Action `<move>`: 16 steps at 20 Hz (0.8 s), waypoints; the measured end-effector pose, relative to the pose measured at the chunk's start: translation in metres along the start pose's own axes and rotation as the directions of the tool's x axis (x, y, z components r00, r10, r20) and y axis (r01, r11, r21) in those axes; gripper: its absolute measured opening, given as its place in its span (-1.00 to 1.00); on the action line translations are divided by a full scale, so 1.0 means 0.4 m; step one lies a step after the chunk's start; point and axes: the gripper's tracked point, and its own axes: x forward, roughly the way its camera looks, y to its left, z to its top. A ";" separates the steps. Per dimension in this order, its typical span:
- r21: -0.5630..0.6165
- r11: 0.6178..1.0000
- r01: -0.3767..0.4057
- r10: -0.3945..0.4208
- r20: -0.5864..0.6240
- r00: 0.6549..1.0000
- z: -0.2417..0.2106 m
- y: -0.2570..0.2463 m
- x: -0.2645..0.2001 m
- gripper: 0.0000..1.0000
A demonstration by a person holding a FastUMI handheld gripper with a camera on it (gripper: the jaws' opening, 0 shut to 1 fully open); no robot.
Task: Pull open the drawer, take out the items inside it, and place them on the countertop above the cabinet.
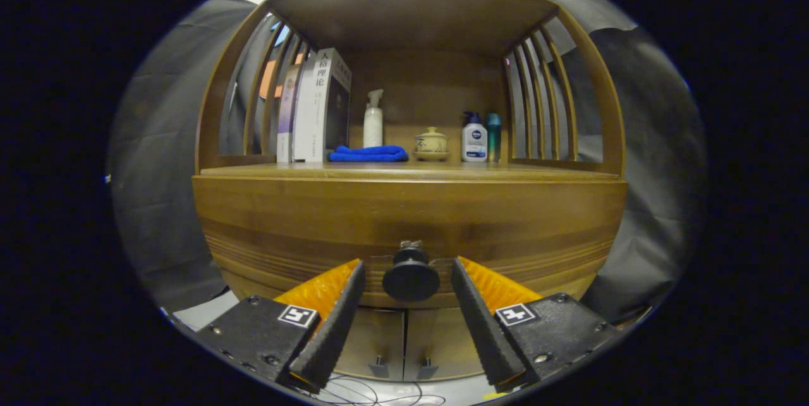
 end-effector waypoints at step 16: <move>0.011 0.999 0.030 -0.030 -0.027 0.999 0.000 -0.006 0.011 -0.24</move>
